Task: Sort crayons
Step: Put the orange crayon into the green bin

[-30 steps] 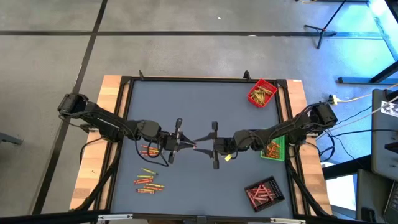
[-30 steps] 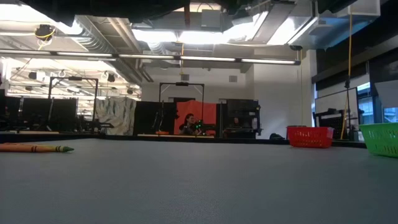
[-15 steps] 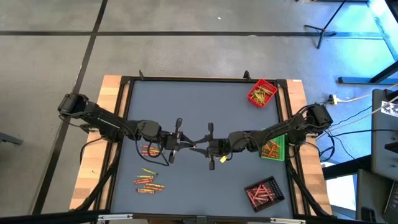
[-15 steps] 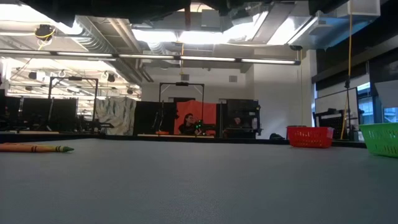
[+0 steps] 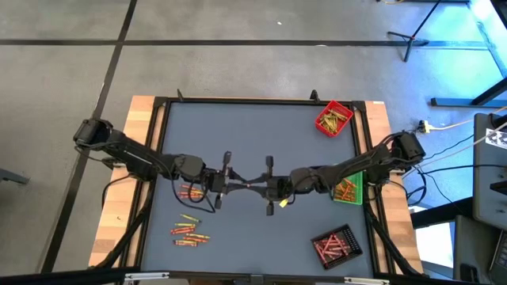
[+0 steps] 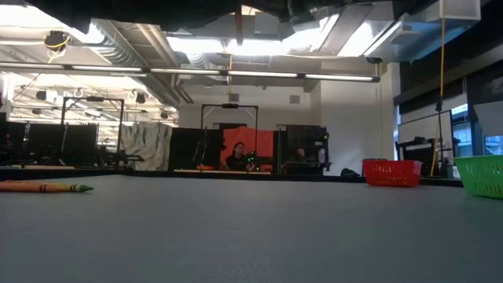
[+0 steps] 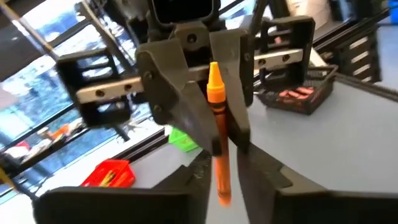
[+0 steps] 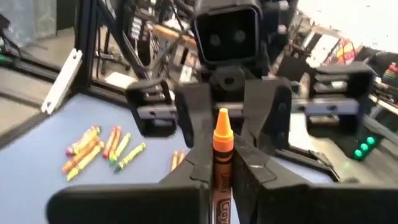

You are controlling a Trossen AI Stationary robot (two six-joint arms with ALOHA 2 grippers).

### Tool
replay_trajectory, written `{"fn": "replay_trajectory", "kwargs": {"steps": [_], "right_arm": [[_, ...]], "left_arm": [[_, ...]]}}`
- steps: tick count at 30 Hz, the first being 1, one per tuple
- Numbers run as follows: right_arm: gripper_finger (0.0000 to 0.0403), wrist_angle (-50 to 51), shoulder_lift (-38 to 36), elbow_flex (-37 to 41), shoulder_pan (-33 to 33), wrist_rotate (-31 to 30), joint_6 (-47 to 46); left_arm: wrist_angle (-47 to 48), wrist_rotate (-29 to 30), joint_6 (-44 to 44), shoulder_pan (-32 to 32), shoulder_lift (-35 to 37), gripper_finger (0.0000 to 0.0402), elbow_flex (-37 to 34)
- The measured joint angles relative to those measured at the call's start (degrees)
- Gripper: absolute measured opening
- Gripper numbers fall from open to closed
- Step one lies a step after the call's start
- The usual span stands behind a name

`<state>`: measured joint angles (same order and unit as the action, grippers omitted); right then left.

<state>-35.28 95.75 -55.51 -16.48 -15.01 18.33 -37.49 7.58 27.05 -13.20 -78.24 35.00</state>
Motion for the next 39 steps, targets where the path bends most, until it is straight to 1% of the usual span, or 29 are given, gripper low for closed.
{"fn": "replay_trajectory", "kwargs": {"steps": [4, 7, 10, 14, 19, 24, 27, 30, 33, 36, 39], "right_arm": [[0.0014, 7.7, -3.9, 0.0, -1.8, -4.8, 0.0], [0.0015, 15.3, -7.8, 0.0, -3.8, -10.7, -1.4], [0.0033, 25.2, -12.2, 0.0, -5.2, -15.2, -7.6], [0.0035, 41.3, -18.3, 0.0, -6.2, -16.4, -20.0], [0.0018, 62.1, -24.7, 0.0, -6.4, -14.9, -37.1], [0.0027, 81.6, -29.1, 0.0, -6.4, -13.5, -54.1], [0.0030, 92.4, -30.1, 0.0, -6.4, -9.9, -64.6], [0.0025, 101.9, -29.9, 0.1, -6.4, -4.1, -74.7], [0.0022, 108.9, -29.1, 0.1, -6.4, -0.2, -81.3], [0.0028, 112.9, -28.2, 0.1, -6.4, 0.3, -85.4], [0.0036, 114.0, -26.8, 0.1, -6.4, 0.3, -87.5]], "left_arm": [[3.6, 8.2, -0.1, -2.0, 2.8, 0.0100, 0.0], [9.2, 14.2, -1.1, -3.2, 6.0, 0.0122, 0.0], [15.1, 16.6, -2.1, -3.7, 9.4, 0.0130, 0.0], [20.9, 18.0, -3.1, -3.8, 11.8, 0.0131, 0.0], [21.5, 19.2, -4.3, -3.6, 11.9, 0.0131, 0.0], [21.4, 19.3, -4.2, -3.6, 11.9, 0.0131, 0.0], [21.4, 19.3, -4.2, -3.6, 11.9, 0.0131, 0.0], [21.4, 19.2, -4.2, -3.6, 11.9, 0.0131, 0.0], [21.4, 19.2, -4.2, -3.6, 11.9, 0.0131, 0.0], [21.5, 19.2, -4.3, -3.6, 11.9, 0.0131, 0.0], [21.6, 19.2, -4.4, -3.6, 11.9, 0.0131, 0.0]]}}
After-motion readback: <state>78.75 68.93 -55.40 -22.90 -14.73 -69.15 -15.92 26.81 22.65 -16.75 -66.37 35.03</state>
